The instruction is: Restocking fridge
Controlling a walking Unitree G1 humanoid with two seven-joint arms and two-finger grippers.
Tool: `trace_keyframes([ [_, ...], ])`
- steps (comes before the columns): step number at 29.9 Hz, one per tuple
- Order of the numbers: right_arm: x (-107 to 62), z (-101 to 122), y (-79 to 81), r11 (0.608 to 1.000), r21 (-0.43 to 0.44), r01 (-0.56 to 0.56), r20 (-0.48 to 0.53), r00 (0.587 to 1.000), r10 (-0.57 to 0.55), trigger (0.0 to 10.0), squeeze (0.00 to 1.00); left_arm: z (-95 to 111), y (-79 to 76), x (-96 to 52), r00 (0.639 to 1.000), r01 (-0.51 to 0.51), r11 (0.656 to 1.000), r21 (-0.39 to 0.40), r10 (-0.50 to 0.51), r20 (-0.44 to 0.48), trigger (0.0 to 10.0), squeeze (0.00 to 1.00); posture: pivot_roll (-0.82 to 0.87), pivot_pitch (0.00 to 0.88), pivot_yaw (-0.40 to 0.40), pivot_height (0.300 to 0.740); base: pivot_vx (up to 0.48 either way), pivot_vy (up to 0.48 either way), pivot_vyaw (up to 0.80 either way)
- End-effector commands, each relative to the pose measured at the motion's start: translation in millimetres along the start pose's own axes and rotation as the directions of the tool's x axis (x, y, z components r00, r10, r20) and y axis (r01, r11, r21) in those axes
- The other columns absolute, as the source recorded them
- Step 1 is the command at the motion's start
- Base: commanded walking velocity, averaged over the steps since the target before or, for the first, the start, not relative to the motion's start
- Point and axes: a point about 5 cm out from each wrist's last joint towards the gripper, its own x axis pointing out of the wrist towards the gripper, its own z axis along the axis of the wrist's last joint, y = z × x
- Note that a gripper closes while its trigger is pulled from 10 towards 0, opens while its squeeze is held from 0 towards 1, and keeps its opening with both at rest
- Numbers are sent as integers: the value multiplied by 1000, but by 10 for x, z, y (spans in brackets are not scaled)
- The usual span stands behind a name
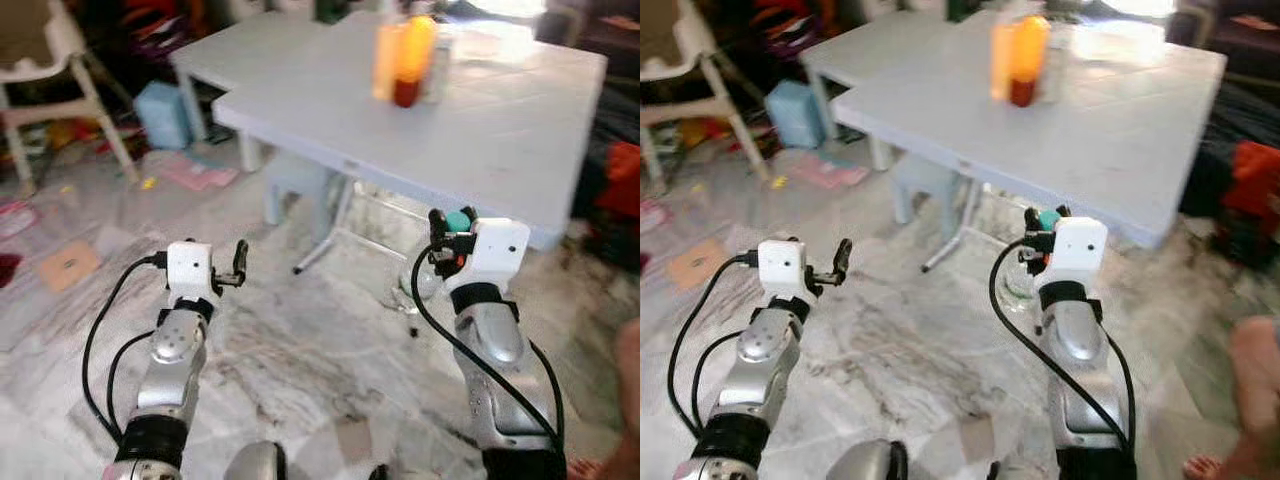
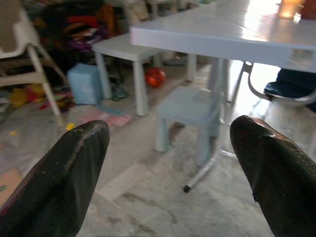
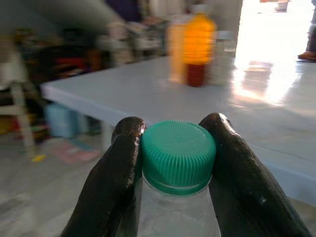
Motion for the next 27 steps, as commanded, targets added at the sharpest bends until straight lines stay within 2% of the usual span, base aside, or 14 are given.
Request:
trace_keyframes([
  [1, 37, -38, -48, 1000, 9, 19, 3, 1000, -19, 10000, 0, -41, -40, 13, 1000, 17, 1000, 0, -17, -13, 10000, 0, -50, 0, 47, 740, 0, 0, 800],
  [7, 131, -11, 15, 1000, 3, -3, 27, 1000, 3, 10000, 0, -90, -121, 25, 998, 55, 998, 8, -54, -26, 10000, 0, -53, 0, 54, 740, 0, 0, 800],
  [9, 162, 48, 45, 1000, 2, -19, 48, 999, 19, 10000, 0, -58, -97, 37, 999, 45, 999, 4, -45, -14, 10000, 0, -55, 0, 58, 740, 0, 0, 800],
  [16, 170, 39, 75, 999, 8, -52, 46, 998, 52, 10000, 0, -67, -25, 47, 1000, 13, 999, 32, -12, -15, 10000, 0, -58, 0, 56, 740, 0, 0, 800],
  [27, 190, 54, 150, 996, 30, -87, 57, 995, 85, 10000, 0, -72, -8, 83, 999, -45, 997, 69, 46, -7, 10000, 0, -70, 0, 54, 740, 0, 0, 800],
])
